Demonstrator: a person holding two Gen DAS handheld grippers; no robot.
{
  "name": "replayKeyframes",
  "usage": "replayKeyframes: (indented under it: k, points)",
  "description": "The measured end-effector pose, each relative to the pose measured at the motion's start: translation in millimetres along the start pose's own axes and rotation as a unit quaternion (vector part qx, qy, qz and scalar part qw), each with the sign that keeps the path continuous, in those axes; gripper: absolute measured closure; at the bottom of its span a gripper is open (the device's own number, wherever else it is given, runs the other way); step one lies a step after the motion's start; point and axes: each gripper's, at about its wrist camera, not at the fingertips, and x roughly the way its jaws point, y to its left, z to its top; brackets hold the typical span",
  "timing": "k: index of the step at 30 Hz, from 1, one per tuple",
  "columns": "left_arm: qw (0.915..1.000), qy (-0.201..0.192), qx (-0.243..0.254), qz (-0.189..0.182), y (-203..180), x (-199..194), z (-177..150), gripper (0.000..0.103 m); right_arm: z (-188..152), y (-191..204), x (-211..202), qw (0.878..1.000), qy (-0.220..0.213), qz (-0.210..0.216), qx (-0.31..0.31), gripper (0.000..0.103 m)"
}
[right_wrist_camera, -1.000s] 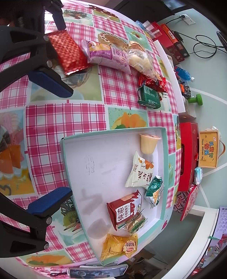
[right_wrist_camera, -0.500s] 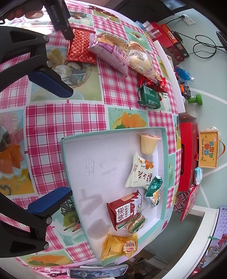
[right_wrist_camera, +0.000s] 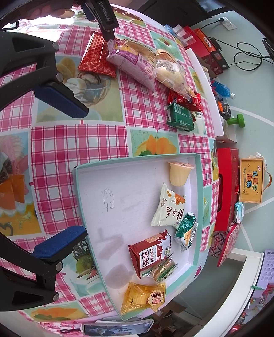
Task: Organize snacks
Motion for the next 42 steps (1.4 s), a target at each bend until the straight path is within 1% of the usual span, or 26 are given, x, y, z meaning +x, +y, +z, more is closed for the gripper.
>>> replayKeyframes:
  k: [2, 3, 4, 6, 9, 10, 11, 14, 16, 19, 20, 22, 25, 28, 31, 34, 35, 38, 42]
  points:
    - [0.9999, -0.003, -0.013, 0.001, 3.6, -2.7, -2.7, 0.004, 0.1, 0.0, 0.0, 1.000, 0.000, 0.000, 0.000, 0.000]
    - [0.9999, -0.003, -0.016, -0.005, 5.4, -3.8, -2.5, 0.004, 0.0, 0.1, 0.0, 1.000, 0.000, 0.000, 0.000, 0.000]
    - [0.9998, -0.001, -0.016, -0.010, 2.1, -0.1, -12.2, 0.004, 0.0, -0.2, -0.1, 1.000, 0.000, 0.000, 0.000, 0.000]
    - [0.9996, 0.011, -0.004, -0.025, -3.8, 1.1, -17.8, 0.004, 0.0, -0.2, -0.1, 1.000, 0.000, 0.000, 0.000, 0.000]
    - [0.9981, 0.010, 0.045, -0.042, -23.3, -6.7, -33.5, 0.004, 0.0, 0.1, 0.0, 1.000, 0.000, 0.000, 0.000, 0.000]
    - [0.9964, 0.006, 0.071, -0.046, -33.3, -9.4, -37.0, 0.004, 0.0, 0.1, 0.0, 1.000, 0.000, 0.000, 0.000, 0.000]
    - [0.9950, 0.004, 0.087, -0.048, -40.5, -11.4, -38.8, 0.004, 0.0, 0.4, -0.1, 1.000, 0.000, 0.000, 0.000, 0.000]
    - [0.9892, -0.008, 0.140, -0.043, -63.6, -18.5, -45.9, 0.004, 0.3, -0.1, -0.6, 1.000, -0.002, -0.001, -0.001, 0.000]
    - [0.9845, -0.012, 0.172, -0.032, -77.0, -18.0, -48.6, 0.004, 0.3, -0.3, -0.7, 1.000, -0.002, -0.002, -0.001, 0.000]
    - [0.9796, 0.006, 0.201, -0.002, -86.5, -6.9, -50.9, 0.004, 0.3, -0.5, -0.9, 1.000, -0.002, -0.001, -0.001, 0.000]
    - [0.9789, 0.012, 0.204, 0.002, -86.4, -4.5, -53.5, 0.004, 0.3, -0.6, -0.9, 1.000, -0.002, -0.001, -0.001, 0.000]
    - [0.9801, 0.019, 0.197, -0.006, -79.5, -5.1, -54.9, 0.004, 0.5, -0.9, -1.1, 1.000, -0.002, -0.001, -0.001, 0.000]
    - [0.9814, 0.027, 0.190, -0.009, -67.6, -2.8, -56.6, 0.004, 0.9, -1.0, -1.7, 1.000, -0.002, 0.000, 0.001, 0.000]
    - [0.9863, 0.037, 0.160, -0.015, -48.9, -3.5, -55.6, 0.004, 0.8, -0.3, -1.3, 1.000, -0.002, 0.001, 0.002, 0.000]
    - [0.9914, 0.037, 0.125, -0.004, -28.5, -1.3, -49.3, 0.004, 0.8, -0.3, -1.3, 1.000, -0.002, 0.002, 0.002, 0.000]
    - [0.9955, 0.030, 0.087, 0.023, -6.8, -1.2, -43.0, 0.004, 0.8, -0.2, -1.3, 1.000, -0.003, 0.002, 0.003, 0.000]
    - [0.9965, 0.030, 0.074, 0.025, -1.4, -1.5, -41.3, 0.004, 0.8, -0.4, -1.3, 1.000, -0.003, 0.002, 0.003, 0.000]
    - [0.9983, 0.028, 0.049, 0.017, 16.6, -1.5, -36.2, 0.004, 1.7, 2.2, -4.4, 1.000, -0.011, 0.009, -0.001, 0.000]
    - [0.9992, 0.015, 0.036, -0.005, 24.3, -3.5, -23.4, 0.004, 4.3, 14.3, -9.1, 0.999, -0.026, 0.018, -0.023, 0.000]
